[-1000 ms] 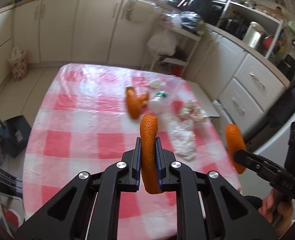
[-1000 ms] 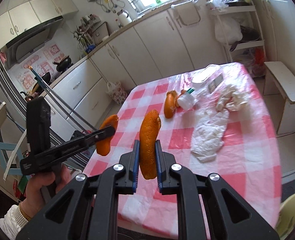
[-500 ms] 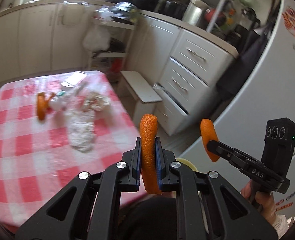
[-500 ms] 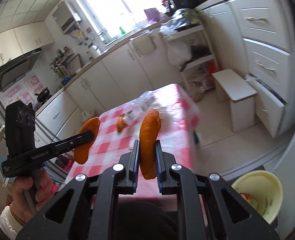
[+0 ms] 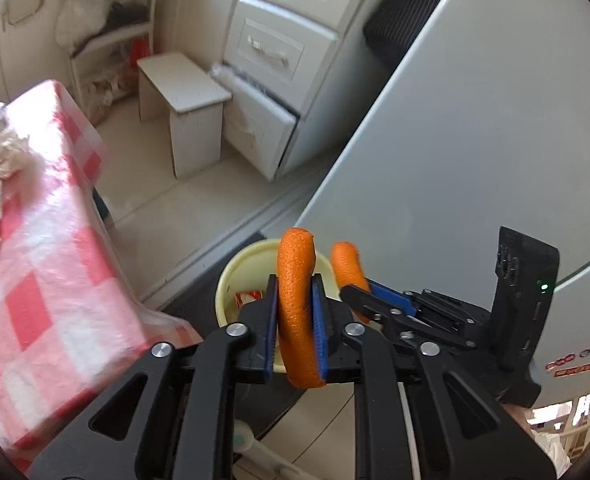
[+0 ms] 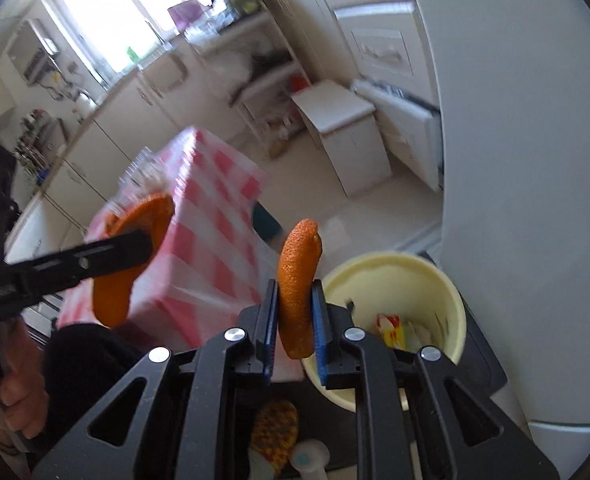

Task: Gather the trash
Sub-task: 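Open both tools over the yellow bin to drop the peels, then return both tools to the table near the remaining peel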

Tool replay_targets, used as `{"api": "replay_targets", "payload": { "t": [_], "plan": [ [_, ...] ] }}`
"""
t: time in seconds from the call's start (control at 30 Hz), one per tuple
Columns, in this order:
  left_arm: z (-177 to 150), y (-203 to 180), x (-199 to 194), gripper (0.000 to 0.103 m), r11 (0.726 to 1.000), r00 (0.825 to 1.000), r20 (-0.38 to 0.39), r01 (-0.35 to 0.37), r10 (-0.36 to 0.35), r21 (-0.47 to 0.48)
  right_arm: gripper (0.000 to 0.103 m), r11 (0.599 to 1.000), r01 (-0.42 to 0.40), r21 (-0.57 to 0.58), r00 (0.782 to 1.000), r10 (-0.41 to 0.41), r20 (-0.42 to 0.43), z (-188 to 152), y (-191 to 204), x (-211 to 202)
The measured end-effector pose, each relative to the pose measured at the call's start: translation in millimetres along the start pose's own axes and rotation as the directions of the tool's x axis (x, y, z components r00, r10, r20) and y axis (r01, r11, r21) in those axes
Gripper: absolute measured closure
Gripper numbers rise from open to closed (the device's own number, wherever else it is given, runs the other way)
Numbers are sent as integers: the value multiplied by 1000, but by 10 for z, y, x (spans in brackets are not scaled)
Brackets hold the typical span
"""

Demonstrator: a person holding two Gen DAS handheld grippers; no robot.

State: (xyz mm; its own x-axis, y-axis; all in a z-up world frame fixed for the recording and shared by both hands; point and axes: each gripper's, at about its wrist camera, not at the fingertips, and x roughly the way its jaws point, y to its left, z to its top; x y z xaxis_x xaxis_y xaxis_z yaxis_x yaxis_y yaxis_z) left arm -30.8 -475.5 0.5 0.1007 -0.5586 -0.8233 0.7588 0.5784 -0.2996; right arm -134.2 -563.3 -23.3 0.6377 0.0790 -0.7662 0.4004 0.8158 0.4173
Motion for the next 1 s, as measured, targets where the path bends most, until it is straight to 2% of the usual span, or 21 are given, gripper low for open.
{"api": "replay_targets", "payload": {
  "t": [0.07, 0.1, 0.17, 0.2, 0.23, 0.33, 0.47, 0.6, 0.7, 0.8, 1.0],
  "plan": [
    [-18, -35, 104, 77, 999, 999, -13, -38, 38, 4, 54, 998, 37, 44, 999, -36, -17, -32, -153, 93],
    [-30, -45, 94, 72, 999, 999, -2, -50, 50, 9, 51, 996, 46, 73, 999, -46, -6, -53, -197, 74],
    [-61, -34, -86, 53, 999, 996, 80, -42, 41, 10, 51, 993, 32, 114, 999, -34, 20, -58, -235, -8],
    [-76, -13, -181, 41, 999, 991, 125, -53, 52, 3, 51, 992, 28, 122, 999, -33, 36, -60, -235, -61],
    [-114, 21, -285, 36, 998, 982, 179, -60, 61, -14, 50, 992, 24, 124, 998, -31, 51, -54, -209, -107],
    [-233, 153, -602, 34, 998, 956, 289, -26, 43, -61, 48, 994, -3, 113, 995, -8, 99, -14, -125, -233],
    [-381, 349, -1004, 26, 993, 917, 386, -62, 95, -98, 47, 997, -46, 67, 988, 35, 148, 43, 145, -345],
    [-542, 654, -1376, 24, 984, 890, 434, -70, 135, -163, 45, 996, -90, 11, 980, 87, 181, 134, 499, -406],
    [-717, 949, -1644, 21, 970, 860, 473, -91, 191, -226, 45, 990, -136, -48, 967, 143, 211, 183, 899, -484],
    [-873, 1211, -1851, 21, 953, 839, 492, -98, 234, -286, 43, 977, -180, -115, 953, 202, 224, 192, 1317, -485],
    [-1308, 1787, -2325, 19, 895, 767, 519, -156, 377, -418, 39, 933, -263, -247, 933, 311, 183, 59, 2165, -330]
  ]
}}
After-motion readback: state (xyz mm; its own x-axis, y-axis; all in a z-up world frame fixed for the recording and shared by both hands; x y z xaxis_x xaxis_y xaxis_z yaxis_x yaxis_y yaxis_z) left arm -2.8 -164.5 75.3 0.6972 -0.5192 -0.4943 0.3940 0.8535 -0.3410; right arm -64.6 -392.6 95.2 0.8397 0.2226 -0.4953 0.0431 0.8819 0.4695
